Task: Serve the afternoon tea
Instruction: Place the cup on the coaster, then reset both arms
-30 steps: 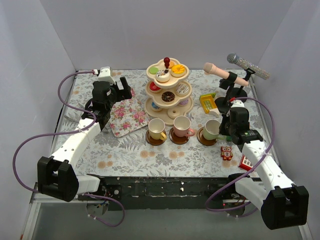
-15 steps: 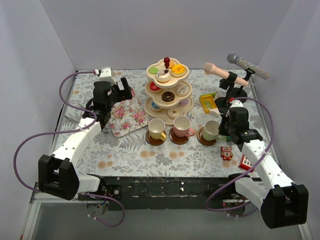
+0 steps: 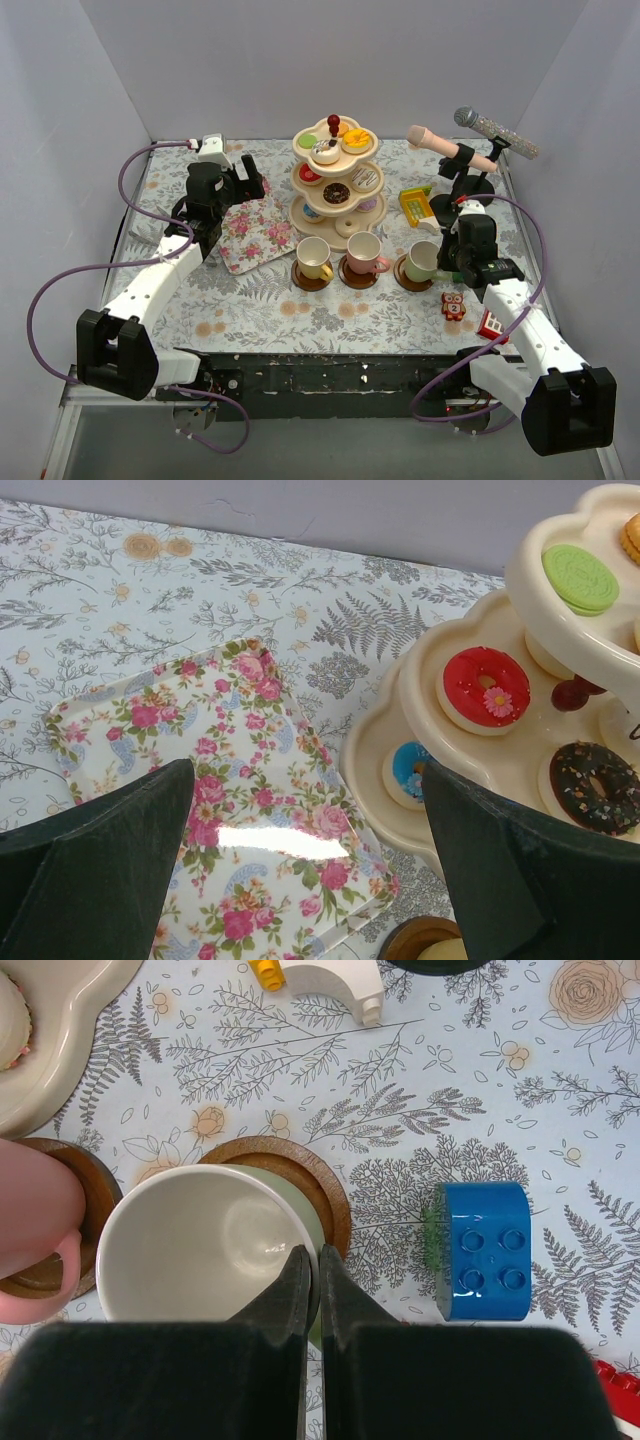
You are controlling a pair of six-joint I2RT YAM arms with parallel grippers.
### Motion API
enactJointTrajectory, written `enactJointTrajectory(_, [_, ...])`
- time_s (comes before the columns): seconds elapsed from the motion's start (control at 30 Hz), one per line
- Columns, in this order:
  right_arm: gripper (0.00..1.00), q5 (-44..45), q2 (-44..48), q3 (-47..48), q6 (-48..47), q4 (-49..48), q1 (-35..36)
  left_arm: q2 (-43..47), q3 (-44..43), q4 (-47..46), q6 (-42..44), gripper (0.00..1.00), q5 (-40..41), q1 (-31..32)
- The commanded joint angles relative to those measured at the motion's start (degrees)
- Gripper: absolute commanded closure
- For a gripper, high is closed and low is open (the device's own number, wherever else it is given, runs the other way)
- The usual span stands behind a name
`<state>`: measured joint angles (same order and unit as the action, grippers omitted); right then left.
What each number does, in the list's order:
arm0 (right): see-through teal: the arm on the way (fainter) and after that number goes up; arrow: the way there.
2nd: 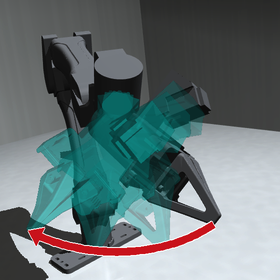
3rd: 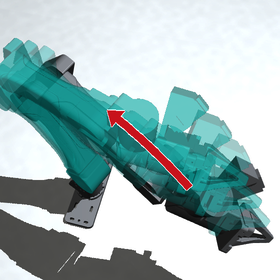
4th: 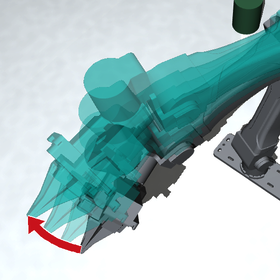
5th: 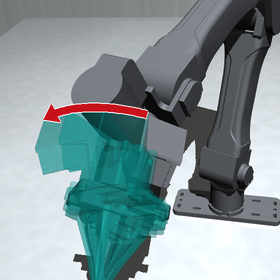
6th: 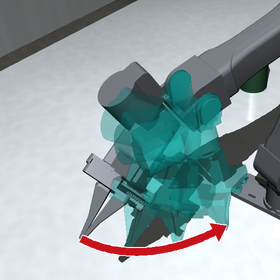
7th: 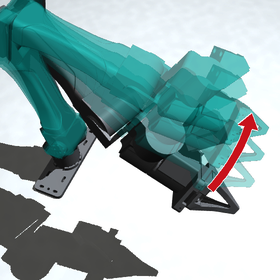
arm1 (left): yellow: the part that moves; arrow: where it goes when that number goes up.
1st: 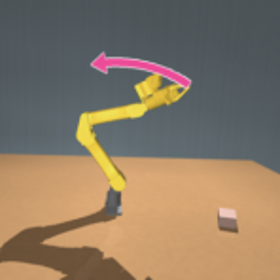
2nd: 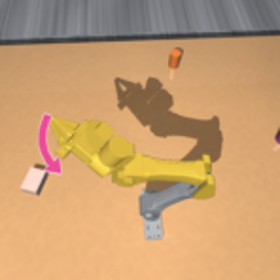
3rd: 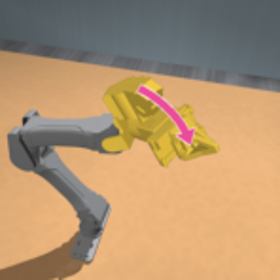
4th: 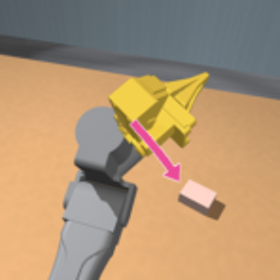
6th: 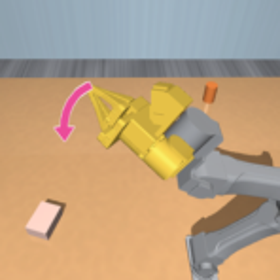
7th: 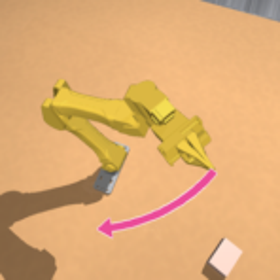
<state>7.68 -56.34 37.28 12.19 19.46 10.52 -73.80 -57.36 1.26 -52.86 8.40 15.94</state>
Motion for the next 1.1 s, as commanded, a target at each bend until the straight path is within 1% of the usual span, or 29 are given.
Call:
enactJointTrajectory(0.0, [0.98, 0.1, -0.4, 1.7, -0.7, -2.7, -0.2, 0.1, 0.1, -0.5, 0.5, 0.02, -0.5, -0.1])
enactJointTrajectory(0.1, [0.91, -0.3, -0.6, 1.7, -0.8, -2.7, -0.2, 0.1, 0.1, -0.5, 0.5, 0.02, -0.6, -0.3])
enactJointTrajectory(0.27, [0.73, -0.1, -0.3, 1.7, -1.0, -2.5, -0.2, -0.3, 0.0, -0.4, 0.4, 0.02, -0.9, -0.3])
enactJointTrajectory(0.4, [0.64, 0.0, 0.2, 1.6, -1.3, -2.9, -0.2, -0.4, 0.0, -0.4, 0.3, 0.02, -1.0, -0.3])
enactJointTrajectory(0.5, [0.54, -0.4, 0.2, 1.7, -1.5, -3.1, -0.2, -0.4, 0.0, -0.4, 0.2, 0.02, -1.1, -0.3])
enactJointTrajectory(0.6, [0.39, -0.9, 0.4, 1.9, -1.8, -3.2, -0.2, -0.5, 0.1, -0.2, 0.1, 0.02, -1.2, -0.3])
enactJointTrajectory(0.63, [0.36, -1.0, 0.5, 2.0, -2.0, -3.3, -0.1, -0.5, 0.1, -0.2, -0.1, 0.02, -1.2, -0.2])
enactJointTrajectory(0.8, [0.32, -1.2, 1.9, 3.0, -2.2, -3.0, -0.2, -0.8, 0.8, 0.9, -1.8, 0.02, -1.7, -1.3])
enactJointTrajectory(0.97, [0.25, -0.5, 3.9, 4.7, -2.3, -1.9, -0.4, -1.7, 0.4, 2.6, -5.4, 0.02, -2.3, -4.7])
enactJointTrajectory(1.07, [0.22, -1.0, 4.6, 6.5, -2.6, -1.9, -2.3, -2.6, 0.1, 3.6, -9.0, 0.02, -4.6, -7.9])
